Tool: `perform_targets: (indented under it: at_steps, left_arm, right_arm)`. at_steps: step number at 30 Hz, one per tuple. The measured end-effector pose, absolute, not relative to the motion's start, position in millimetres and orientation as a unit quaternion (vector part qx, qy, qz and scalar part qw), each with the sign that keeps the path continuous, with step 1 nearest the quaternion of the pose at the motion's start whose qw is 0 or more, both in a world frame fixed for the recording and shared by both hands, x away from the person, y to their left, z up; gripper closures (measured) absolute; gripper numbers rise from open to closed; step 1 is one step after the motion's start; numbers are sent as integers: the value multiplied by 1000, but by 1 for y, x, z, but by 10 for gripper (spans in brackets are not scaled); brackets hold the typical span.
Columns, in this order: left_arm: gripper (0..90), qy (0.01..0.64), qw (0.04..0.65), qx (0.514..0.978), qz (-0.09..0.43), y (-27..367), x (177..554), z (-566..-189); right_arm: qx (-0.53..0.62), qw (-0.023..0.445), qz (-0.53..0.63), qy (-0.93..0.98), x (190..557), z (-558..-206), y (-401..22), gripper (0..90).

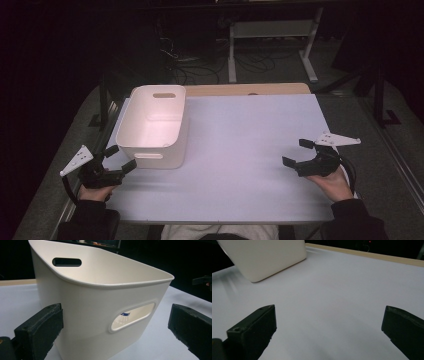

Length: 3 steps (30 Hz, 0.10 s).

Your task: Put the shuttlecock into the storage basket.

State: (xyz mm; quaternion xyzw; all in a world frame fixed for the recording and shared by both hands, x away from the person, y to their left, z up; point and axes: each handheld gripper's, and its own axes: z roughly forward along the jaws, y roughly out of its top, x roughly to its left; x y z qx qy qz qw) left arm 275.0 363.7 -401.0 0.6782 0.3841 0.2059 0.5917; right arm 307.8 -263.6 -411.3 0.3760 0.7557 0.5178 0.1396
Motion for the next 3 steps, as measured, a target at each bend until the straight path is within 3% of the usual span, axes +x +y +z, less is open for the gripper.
perform_targets:
  at_steps: [3]
  left_arm:
    - [0,384,592,678,206,364,275,-401]
  right_arm:
    - [378,141,517,755,307,-413,-265,0]
